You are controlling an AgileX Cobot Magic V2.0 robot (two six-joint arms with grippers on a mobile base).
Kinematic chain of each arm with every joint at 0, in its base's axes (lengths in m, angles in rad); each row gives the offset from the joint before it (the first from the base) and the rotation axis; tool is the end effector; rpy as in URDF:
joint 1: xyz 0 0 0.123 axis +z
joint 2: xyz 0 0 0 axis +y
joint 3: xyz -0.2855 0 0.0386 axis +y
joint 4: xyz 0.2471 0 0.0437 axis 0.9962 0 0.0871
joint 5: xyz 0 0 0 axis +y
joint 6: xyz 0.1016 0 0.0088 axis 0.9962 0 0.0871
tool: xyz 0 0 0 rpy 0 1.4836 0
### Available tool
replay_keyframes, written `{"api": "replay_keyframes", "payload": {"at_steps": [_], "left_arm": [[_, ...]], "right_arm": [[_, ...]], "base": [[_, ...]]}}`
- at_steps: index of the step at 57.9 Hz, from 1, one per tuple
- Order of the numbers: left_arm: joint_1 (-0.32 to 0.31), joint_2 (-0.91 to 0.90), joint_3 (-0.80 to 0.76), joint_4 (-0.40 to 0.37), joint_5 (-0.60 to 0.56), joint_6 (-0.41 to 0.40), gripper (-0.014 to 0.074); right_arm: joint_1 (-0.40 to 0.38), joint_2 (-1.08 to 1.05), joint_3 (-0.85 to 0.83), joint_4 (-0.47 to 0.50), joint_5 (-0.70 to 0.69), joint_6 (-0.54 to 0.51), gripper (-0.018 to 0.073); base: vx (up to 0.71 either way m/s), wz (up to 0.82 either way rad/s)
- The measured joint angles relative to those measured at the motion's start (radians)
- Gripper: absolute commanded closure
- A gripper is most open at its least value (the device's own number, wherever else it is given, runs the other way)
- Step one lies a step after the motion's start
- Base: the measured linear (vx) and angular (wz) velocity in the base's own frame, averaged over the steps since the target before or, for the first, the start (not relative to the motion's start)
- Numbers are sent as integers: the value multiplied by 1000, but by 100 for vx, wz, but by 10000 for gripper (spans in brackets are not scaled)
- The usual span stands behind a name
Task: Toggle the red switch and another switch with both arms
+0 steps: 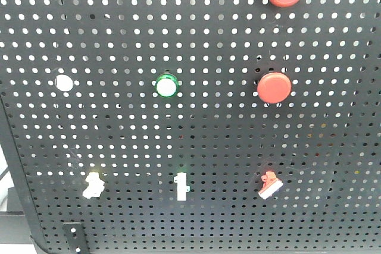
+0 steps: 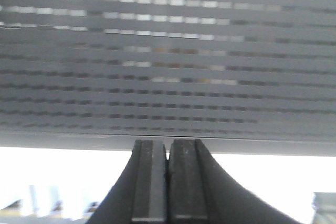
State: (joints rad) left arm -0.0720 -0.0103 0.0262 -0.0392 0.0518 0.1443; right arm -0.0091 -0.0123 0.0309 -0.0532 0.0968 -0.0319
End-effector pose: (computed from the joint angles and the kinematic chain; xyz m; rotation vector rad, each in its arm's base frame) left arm 0.0637 -0.0048 0.2003 0.1388 1.5451 0.0246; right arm 0.0638 -0.0011 0.1942 -0.0566 1.5984 -0.0771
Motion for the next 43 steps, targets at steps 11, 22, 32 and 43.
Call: {"api": "replay_keyframes", "payload": {"at_steps": [11,22,32,43], "left_arm": [[0,0,0,0,0,0,594],[0,0,0,0,0,0,594],[0,0,0,0,0,0,594],[0,0,0,0,0,0,594]], "right_arm": [[9,0,0,0,2,-1,566],[9,0,0,0,2,-1,566],[9,0,0,0,2,-1,566],[9,0,0,0,2,-1,566]], "base": [[0,0],[0,0],[0,0],[0,0]]}}
